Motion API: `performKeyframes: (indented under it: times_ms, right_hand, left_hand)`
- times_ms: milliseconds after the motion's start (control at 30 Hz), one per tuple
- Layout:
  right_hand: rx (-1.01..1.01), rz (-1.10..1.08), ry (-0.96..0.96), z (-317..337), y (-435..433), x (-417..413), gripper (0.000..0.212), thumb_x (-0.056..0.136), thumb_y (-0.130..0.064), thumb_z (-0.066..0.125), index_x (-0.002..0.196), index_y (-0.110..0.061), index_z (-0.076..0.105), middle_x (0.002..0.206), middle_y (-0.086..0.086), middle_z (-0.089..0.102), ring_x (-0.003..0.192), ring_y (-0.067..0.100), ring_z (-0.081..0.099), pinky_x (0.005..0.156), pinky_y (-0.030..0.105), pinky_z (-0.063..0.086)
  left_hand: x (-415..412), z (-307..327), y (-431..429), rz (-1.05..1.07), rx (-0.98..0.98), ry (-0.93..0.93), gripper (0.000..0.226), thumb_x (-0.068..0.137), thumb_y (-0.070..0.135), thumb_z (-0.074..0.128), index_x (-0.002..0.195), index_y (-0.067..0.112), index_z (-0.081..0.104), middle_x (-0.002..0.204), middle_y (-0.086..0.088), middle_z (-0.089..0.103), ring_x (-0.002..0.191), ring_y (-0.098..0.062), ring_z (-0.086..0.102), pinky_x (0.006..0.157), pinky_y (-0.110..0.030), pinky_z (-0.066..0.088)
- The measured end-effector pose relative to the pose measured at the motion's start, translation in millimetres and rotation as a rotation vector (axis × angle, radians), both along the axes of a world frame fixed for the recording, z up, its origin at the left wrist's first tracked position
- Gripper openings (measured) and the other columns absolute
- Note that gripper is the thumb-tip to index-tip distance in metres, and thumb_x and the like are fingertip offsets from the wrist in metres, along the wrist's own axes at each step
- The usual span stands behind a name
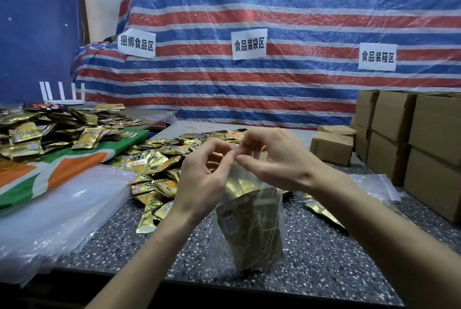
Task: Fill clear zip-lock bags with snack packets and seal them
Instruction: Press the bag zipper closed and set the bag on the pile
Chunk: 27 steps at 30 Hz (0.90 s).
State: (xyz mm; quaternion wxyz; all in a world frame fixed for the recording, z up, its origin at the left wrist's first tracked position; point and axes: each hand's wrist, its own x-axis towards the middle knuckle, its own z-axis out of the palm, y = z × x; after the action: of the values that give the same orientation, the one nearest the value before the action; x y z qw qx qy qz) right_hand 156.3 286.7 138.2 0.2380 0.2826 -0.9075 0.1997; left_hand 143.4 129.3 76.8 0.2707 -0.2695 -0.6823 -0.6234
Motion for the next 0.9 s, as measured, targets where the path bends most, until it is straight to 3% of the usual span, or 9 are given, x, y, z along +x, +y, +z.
performKeyframes:
  times_ms: [167,400,633,800,900]
  right_hand:
    - [0.052,-0.026,-0.039,0,1,-1,0.008,0.096,-0.027,0.061,0.093,-0.021,0.065,0.085,-0.004,0.065,0.081,0.017,0.061,0.075,0.046,0.054]
    - [0.078,-0.042,-0.047,4,15,5,0.008,0.095,-0.036,0.063,0.092,-0.029,0.065,0.091,-0.008,0.067,0.087,0.016,0.062,0.080,0.047,0.052]
    - [0.039,-0.037,-0.032,2,29,9,0.009,0.094,-0.034,0.065,0.093,-0.025,0.068,0.092,-0.008,0.068,0.088,0.013,0.062,0.081,0.047,0.053]
    - [0.030,-0.044,-0.101,2,43,10,0.008,0.094,-0.031,0.066,0.091,-0.024,0.069,0.093,-0.006,0.069,0.089,0.011,0.063,0.084,0.047,0.053]
    - [0.014,-0.050,-0.105,-1,50,10,0.007,0.094,-0.031,0.066,0.090,-0.025,0.069,0.091,-0.008,0.069,0.089,0.011,0.063,0.084,0.047,0.053]
  left_hand:
    - [3,-1,1,0.005,0.013,-0.012,0.017,0.096,0.010,0.062,0.084,0.021,0.067,0.083,0.003,0.070,0.079,-0.018,0.067,0.075,-0.051,0.056]
    - [8,-4,8,0.015,0.133,0.002,0.004,0.085,0.025,0.063,0.083,0.023,0.066,0.082,0.002,0.069,0.079,-0.023,0.066,0.073,-0.056,0.055]
    - [4,-5,14,0.022,0.155,0.031,0.006,0.086,0.025,0.063,0.083,0.029,0.068,0.082,0.006,0.069,0.075,-0.011,0.065,0.065,-0.030,0.055]
    - [3,-8,10,0.011,0.232,0.019,0.009,0.086,0.023,0.065,0.083,0.028,0.071,0.079,0.001,0.070,0.076,-0.021,0.066,0.075,-0.053,0.058]
    - [0,-9,9,0.017,0.232,0.024,0.009,0.086,0.024,0.064,0.083,0.029,0.071,0.081,0.000,0.070,0.077,-0.023,0.067,0.074,-0.058,0.057]
